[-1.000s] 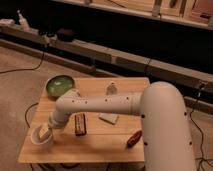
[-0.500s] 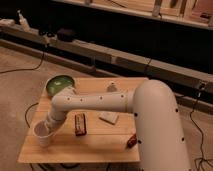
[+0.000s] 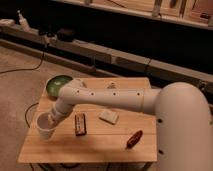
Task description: Place the ceramic cup in the ceramic bowl
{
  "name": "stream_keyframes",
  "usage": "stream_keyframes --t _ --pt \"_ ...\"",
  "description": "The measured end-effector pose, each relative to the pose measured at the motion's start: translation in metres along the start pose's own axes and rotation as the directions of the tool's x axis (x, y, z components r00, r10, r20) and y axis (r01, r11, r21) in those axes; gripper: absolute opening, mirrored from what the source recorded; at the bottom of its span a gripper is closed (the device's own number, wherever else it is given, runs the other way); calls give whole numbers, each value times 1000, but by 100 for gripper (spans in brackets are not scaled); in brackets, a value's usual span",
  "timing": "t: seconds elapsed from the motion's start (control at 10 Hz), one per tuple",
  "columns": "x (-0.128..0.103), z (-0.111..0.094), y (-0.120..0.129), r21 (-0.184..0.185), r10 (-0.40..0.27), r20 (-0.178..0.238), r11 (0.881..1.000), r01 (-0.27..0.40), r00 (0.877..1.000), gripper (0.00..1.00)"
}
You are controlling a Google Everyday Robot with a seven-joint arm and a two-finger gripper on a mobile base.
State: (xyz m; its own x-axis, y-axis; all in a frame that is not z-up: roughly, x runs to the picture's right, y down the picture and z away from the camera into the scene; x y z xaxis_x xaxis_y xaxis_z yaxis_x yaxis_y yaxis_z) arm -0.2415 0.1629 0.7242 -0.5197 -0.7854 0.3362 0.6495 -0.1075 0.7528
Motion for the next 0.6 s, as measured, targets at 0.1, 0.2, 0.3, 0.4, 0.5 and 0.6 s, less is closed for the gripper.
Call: stream_keyframes --t 0.1,0.2,0.3,0.4,0.5,0.6 --pt "-4 -15 9 -14 37 -22 999 -37 999 5" --pt "-8 -32 24 -30 107 -58 994 -109 993 5" --pt "-10 -44 38 -40 166 -92 985 -170 982 5" --pt "-12 -65 59 -51 241 -151 967 -251 959 5" --pt "-13 -76 68 -53 274 -181 956 -288 944 5" --pt "-14 -76 69 -53 278 -183 955 -292 943 5"
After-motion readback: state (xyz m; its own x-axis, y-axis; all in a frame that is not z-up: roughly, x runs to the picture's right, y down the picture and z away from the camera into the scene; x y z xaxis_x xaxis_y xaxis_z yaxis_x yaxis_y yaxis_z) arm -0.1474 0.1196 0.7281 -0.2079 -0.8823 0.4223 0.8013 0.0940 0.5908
